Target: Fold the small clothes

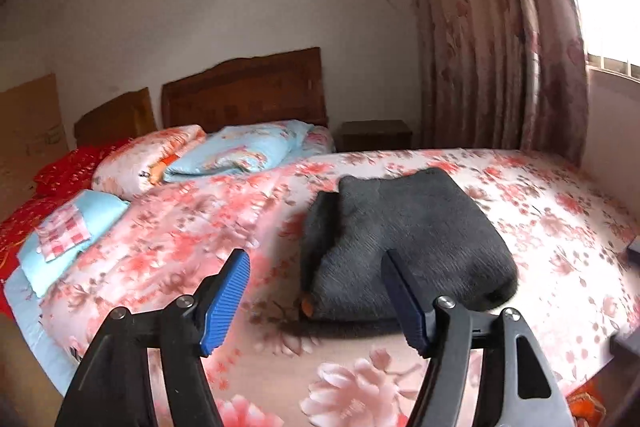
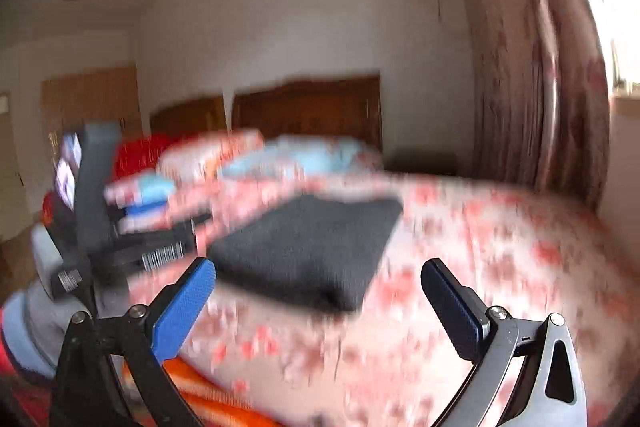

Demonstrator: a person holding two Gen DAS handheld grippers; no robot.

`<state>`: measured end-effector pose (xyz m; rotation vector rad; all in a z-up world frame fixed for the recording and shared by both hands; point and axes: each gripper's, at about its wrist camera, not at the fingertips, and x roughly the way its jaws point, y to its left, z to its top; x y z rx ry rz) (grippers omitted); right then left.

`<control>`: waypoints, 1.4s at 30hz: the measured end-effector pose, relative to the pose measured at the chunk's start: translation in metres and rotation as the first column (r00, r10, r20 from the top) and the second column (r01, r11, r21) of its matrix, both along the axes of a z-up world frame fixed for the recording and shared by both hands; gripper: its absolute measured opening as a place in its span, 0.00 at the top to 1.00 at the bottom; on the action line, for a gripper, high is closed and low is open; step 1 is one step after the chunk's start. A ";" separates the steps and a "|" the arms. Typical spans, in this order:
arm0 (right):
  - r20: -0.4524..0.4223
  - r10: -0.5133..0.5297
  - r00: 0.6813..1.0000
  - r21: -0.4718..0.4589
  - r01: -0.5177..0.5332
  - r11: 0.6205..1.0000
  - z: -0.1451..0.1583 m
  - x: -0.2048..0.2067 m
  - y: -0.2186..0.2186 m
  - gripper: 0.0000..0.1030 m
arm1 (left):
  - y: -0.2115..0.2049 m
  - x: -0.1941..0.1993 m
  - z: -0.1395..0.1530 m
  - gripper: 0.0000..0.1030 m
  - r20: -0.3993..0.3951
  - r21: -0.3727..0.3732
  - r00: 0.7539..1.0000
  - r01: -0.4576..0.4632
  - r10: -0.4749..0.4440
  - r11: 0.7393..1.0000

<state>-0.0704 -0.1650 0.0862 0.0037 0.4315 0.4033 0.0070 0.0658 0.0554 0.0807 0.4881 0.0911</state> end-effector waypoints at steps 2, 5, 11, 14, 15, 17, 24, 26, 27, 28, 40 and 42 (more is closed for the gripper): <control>-0.080 0.002 0.997 -0.040 -0.005 0.999 -0.019 0.004 0.005 0.00 | -0.004 -0.002 -0.010 0.33 -0.036 -0.021 0.999 0.011 -0.012 1.000; -0.149 -0.019 0.989 -0.058 0.010 0.998 -0.029 0.013 0.005 0.00 | -0.012 -0.005 -0.023 0.33 -0.069 -0.007 0.997 0.016 -0.016 1.000; -0.204 -0.101 0.974 -0.045 0.094 0.995 -0.037 0.021 -0.010 0.00 | -0.015 -0.017 -0.020 0.33 -0.011 0.004 1.000 0.022 -0.022 1.000; -0.228 -0.119 0.966 -0.029 0.115 0.993 -0.040 0.025 -0.015 0.00 | -0.014 -0.019 -0.019 0.33 0.002 -0.002 1.000 0.018 -0.018 1.000; -0.231 -0.120 0.966 -0.028 0.117 0.993 -0.041 0.024 -0.016 0.00 | -0.014 -0.018 -0.019 0.33 0.000 -0.003 1.000 0.018 -0.018 1.000; -0.230 -0.117 0.966 -0.031 0.113 0.993 -0.041 0.026 -0.015 0.00 | -0.014 -0.017 -0.020 0.33 -0.007 -0.001 1.000 0.019 -0.019 1.000; -0.234 -0.112 0.966 -0.036 0.107 0.994 -0.042 0.030 -0.014 0.00 | -0.014 -0.016 -0.023 0.33 -0.014 -0.002 1.000 0.021 -0.021 1.000; -0.235 -0.112 0.965 -0.035 0.107 0.994 -0.042 0.030 -0.014 0.00 | -0.014 -0.015 -0.023 0.33 -0.018 -0.002 1.000 0.023 -0.023 1.000; -0.237 -0.112 0.965 -0.035 0.107 0.994 -0.042 0.030 -0.014 0.00 | -0.013 -0.015 -0.024 0.33 -0.019 -0.003 1.000 0.024 -0.024 1.000; -0.237 -0.112 0.965 -0.035 0.106 0.994 -0.042 0.030 -0.015 0.00 | -0.013 -0.015 -0.024 0.33 -0.020 -0.003 1.000 0.024 -0.025 1.000; -0.250 -0.112 0.962 -0.032 0.107 0.994 -0.044 0.030 -0.014 0.00 | -0.011 -0.014 -0.026 0.33 -0.027 -0.009 0.999 0.025 -0.025 1.000; -0.251 -0.113 0.961 -0.032 0.108 0.994 -0.045 0.030 -0.013 0.00 | -0.011 -0.014 -0.027 0.33 -0.027 -0.009 0.999 0.025 -0.026 1.000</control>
